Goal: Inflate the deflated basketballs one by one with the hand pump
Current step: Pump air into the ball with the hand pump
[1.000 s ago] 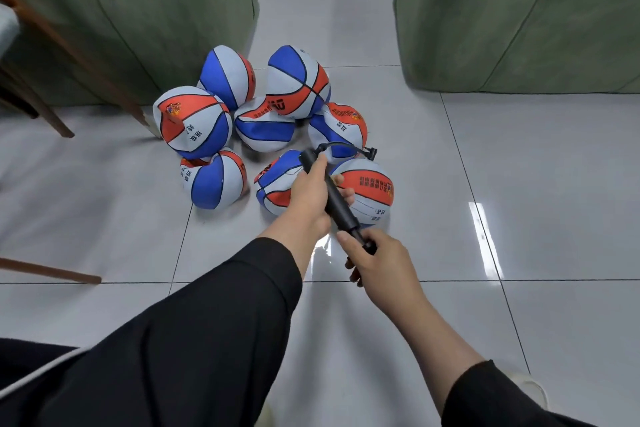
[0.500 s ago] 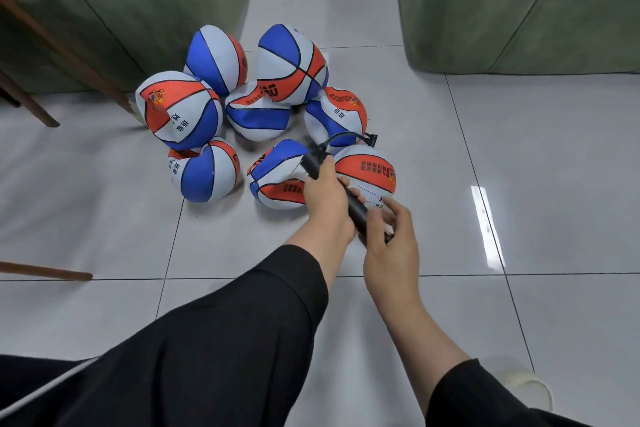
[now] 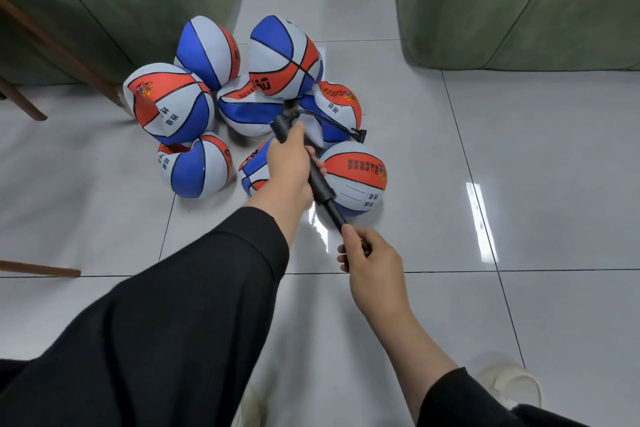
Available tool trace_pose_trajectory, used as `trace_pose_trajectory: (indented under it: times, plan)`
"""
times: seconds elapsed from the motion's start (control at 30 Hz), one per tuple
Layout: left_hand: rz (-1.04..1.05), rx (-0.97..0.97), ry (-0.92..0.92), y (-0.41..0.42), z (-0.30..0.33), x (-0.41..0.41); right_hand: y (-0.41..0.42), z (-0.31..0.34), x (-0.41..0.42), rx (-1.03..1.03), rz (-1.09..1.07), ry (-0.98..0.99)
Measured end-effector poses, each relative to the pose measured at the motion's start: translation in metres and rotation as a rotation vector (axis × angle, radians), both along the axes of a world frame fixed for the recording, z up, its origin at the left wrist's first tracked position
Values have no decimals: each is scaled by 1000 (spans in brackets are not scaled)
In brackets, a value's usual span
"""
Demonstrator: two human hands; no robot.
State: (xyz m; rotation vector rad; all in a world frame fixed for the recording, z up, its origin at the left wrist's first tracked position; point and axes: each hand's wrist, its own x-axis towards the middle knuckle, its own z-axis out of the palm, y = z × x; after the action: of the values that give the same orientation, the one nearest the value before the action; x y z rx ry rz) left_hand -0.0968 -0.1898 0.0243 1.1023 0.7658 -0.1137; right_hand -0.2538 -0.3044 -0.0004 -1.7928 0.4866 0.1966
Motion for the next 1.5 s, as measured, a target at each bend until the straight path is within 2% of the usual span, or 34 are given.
trace_pose_trajectory:
  times: [0.13,0.27,0.37,0.53,0.67,0.77,0.87,1.1,1.27,1.37,1.5]
  plan:
    - [22,-27,17,0,0,-1,8,-1,0,50,-104,-69]
    - [16,-55,16,-30,-11,-23,10,1,6,99,-262,-100]
    - [10,-85,23,-53,-19,-39,6,3,10,87,-302,-117]
    - [47,-215,86,-48,-29,-42,1,8,17,2,-220,-143]
    - [-40,-163,41,-37,-14,-21,5,9,14,18,-227,-135]
    - [24,-144,34,-12,-12,-1,3,10,2,51,-244,-139]
    - [86,-166,112,10,-17,3,3,12,-3,49,-234,-147]
    - [2,-247,153,-36,-21,-43,9,5,2,-80,-238,-173]
    - [52,-342,222,-43,-31,-58,6,1,12,-136,-173,-149]
    - [35,-312,218,-39,-29,-52,7,4,11,-151,-123,-143]
    - [27,-240,135,-19,-17,-22,3,9,6,-106,-181,-185]
